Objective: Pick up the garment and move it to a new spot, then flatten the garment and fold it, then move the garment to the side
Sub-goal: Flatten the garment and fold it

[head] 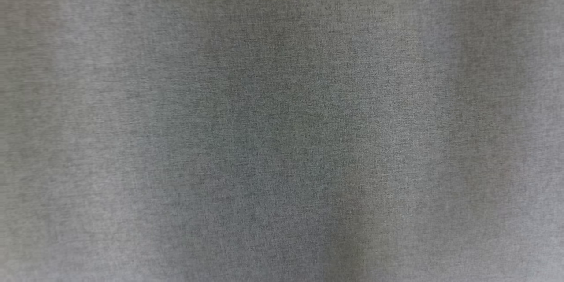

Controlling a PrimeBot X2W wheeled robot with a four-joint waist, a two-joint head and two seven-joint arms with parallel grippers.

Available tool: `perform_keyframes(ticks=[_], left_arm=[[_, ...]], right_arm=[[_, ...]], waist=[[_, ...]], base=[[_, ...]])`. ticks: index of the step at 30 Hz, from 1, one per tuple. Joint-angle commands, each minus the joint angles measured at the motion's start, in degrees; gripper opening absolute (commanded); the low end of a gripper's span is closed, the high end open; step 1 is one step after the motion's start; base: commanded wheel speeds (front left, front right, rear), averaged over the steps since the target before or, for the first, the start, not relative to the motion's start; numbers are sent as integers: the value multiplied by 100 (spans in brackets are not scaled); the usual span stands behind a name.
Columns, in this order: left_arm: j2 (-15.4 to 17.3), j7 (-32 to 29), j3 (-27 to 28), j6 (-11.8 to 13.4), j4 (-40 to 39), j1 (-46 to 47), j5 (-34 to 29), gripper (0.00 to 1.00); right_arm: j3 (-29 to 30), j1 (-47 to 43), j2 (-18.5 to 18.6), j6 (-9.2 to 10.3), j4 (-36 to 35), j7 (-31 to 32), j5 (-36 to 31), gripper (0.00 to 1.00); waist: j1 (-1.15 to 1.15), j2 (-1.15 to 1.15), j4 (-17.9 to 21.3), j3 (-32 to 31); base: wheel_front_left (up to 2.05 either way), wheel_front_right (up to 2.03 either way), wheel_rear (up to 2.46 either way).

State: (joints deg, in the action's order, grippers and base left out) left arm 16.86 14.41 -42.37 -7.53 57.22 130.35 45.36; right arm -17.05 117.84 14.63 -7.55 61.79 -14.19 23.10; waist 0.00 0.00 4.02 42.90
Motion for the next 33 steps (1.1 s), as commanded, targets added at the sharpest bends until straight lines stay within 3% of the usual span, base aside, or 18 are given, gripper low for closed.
perform_keyframes(ticks=[1,6,9,12,18,20,21,24,27,33], left_arm=[[90,44,-59,10,-179,-388,39,0],[667,86,136,23,-1443,-1973,300,0],[982,75,366,234,-2295,-2979,415,0],[1289,78,572,590,-3322,-3977,541,0],[1689,79,1002,1541,-5301,-6072,650,0],[1704,79,1159,1795,-5842,-6829,673,0],[1704,79,1159,1795,-5842,-6829,673,0],[1678,80,1481,2109,-6512,-7932,648,0],[1599,80,1729,2256,-6924,-9041,554,0],[1126,80,2281,2143,-7163,-10831,364,0]], right_arm=[[-108,-311,43,16,-141,-39,129,0],[-451,-1730,320,16,-1046,-87,902,0],[-567,-2495,443,16,-1479,-93,1226,0],[-555,-3264,517,16,-1892,-86,1480,0],[-473,-4864,597,16,-2844,-89,1708,0],[-417,-5431,661,16,-3188,-94,1565,0],[-417,-5431,661,16,-3188,-94,1565,0],[-205,-6287,572,16,-3674,-95,1540,0],[-38,-7130,504,16,-4118,-83,1452,0],[419,-8677,380,16,-4774,114,1342,0]], waist=[[0,0,-41,-127],[0,0,-46,-599],[0,0,-20,-833],[0,0,-7,-1051],[0,0,32,-1414],[0,0,21,-1548],[0,0,21,-1548],[0,0,49,-1736],[0,0,62,-1916],[0,0,-29,-2232]], base=[[0,0,0],[0,0,0],[0,0,0],[0,0,0],[0,0,0],[0,0,0],[0,0,0],[0,0,0],[0,0,0],[0,0,0]])
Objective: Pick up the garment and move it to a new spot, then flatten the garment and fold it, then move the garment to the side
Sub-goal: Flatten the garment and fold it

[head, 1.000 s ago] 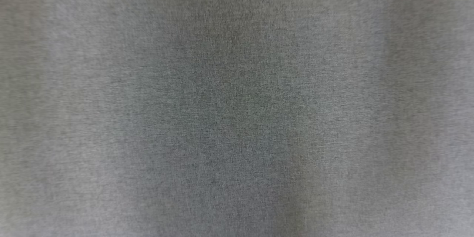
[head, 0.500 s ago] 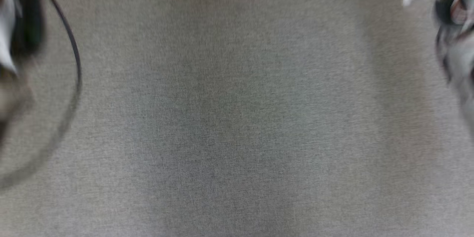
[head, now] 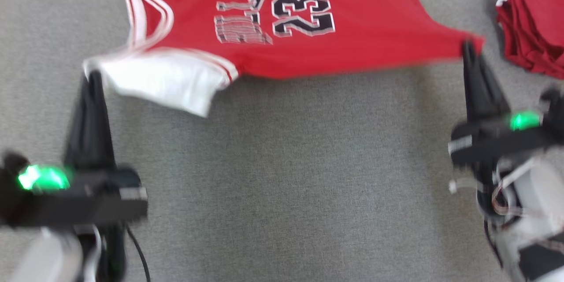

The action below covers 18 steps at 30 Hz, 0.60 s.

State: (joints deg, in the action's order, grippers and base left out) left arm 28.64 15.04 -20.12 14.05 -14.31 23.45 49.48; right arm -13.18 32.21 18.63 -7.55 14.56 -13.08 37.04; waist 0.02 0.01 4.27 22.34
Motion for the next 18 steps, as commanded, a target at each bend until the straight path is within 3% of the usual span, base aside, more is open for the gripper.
perform_keyframes(ticks=[1,8,18], left_arm=[[-153,17,134,-86,18,-387,-90,0],[-948,18,634,-500,334,-1795,-434,0],[-1764,18,1128,-1169,1147,-2945,-771,0]], right_arm=[[117,-340,-58,16,-134,32,-79,0],[587,-1725,-400,16,-521,170,-329,0],[862,-2997,-722,16,-676,282,-405,0]], waist=[[-2,-1,-67,-222],[-2,-1,-153,-547],[-2,-1,-163,-902]], base=[[0,0,0],[0,0,0],[0,0,0]])
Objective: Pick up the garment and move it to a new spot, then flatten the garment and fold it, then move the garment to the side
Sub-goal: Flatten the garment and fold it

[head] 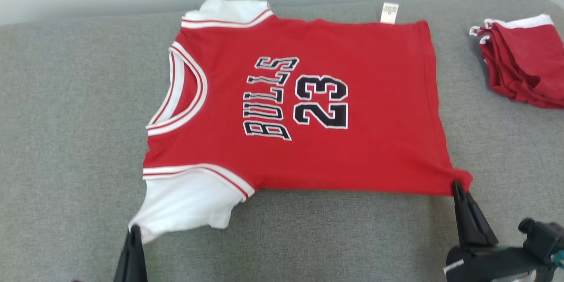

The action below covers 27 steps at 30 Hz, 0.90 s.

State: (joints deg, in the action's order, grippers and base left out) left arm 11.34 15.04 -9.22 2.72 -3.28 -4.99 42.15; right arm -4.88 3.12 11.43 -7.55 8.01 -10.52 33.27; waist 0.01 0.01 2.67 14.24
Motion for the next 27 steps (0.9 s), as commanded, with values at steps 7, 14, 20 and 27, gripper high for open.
perform_keyframes(ticks=[7,14,20,27], left_arm=[[-324,18,77,-337,395,-614,-192,0],[-391,18,-23,-473,628,-1025,-261,0],[-376,18,-103,-577,611,-772,-428,0],[-84,-94,-160,-667,456,-147,-663,0]], right_arm=[[246,-693,50,16,-125,171,-186,0],[440,-1176,73,16,-208,421,-379,0],[516,-1139,-88,16,-117,508,-459,0],[387,-746,-98,16,-118,660,-351,0]], waist=[[-1,-1,-45,-383],[-1,-1,-128,-575],[-1,-1,-150,-612],[-1,-1,-9,-530]], base=[[0,0,0],[0,0,0],[0,0,0],[0,0,0]])
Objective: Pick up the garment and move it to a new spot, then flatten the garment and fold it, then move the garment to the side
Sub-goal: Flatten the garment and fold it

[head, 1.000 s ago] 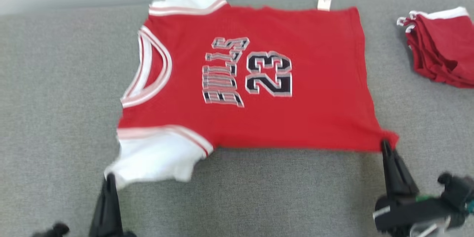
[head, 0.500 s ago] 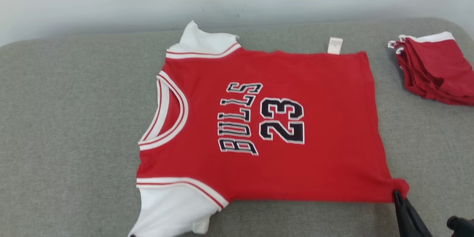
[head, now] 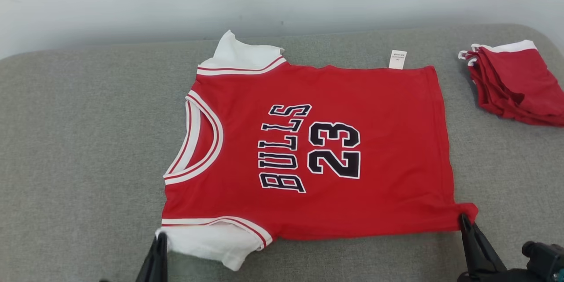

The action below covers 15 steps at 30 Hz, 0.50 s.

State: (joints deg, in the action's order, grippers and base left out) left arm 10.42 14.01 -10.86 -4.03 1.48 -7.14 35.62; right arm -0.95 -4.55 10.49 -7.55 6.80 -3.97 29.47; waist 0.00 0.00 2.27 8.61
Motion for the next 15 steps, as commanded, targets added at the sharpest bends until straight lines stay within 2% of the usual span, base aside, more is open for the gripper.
perform_keyframes(ticks=[1,6,15], left_arm=[[53,-59,-24,-15,-41,191,-36,0],[308,-380,-133,-95,14,1007,-208,0],[551,-578,-199,-241,1032,2546,-236,0]], right_arm=[[-13,90,-7,16,25,27,64,0],[-109,510,-11,16,168,162,225,0],[-310,1486,32,16,734,263,391,0]], waist=[[0,0,47,53],[0,0,151,239],[0,0,396,661]], base=[[0,0,0],[0,0,0],[0,0,0]])
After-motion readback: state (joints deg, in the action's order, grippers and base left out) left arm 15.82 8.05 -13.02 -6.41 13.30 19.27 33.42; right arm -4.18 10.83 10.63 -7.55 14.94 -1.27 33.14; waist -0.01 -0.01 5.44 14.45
